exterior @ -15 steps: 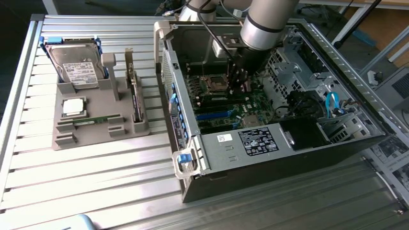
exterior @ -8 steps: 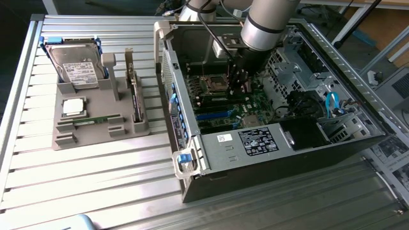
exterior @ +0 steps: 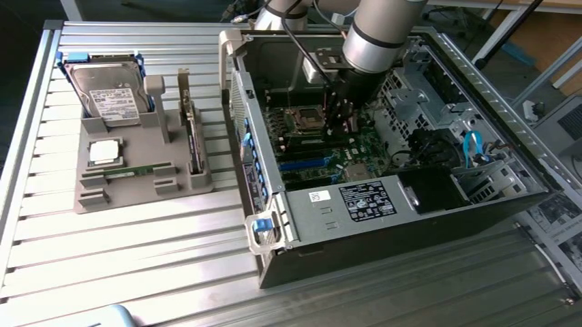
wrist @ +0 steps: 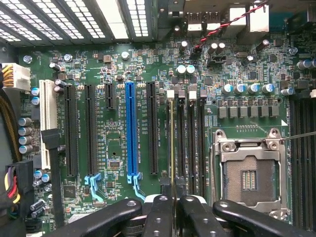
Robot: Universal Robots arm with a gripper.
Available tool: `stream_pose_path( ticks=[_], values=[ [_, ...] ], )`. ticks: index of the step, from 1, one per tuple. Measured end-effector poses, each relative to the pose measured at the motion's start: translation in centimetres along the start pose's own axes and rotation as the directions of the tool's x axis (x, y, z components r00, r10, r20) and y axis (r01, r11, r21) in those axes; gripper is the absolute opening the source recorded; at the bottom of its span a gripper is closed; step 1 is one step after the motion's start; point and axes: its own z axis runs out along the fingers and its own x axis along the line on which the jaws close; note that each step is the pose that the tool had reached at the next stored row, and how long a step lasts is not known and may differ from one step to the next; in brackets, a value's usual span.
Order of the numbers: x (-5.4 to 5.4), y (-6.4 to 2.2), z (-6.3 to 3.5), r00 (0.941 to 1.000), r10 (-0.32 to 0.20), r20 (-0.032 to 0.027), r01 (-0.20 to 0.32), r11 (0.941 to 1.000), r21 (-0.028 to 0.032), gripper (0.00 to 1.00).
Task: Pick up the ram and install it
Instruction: 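Insert the ram into the slot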
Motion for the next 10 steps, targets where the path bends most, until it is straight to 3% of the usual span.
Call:
stream_pose_path(
  ticks=[10],
  values=[
    [-0.01, -0.01, 0.30, 1.0000, 0.009, 0.0005, -0.009, 1.0000, 0.0000, 0.12]
  ],
)
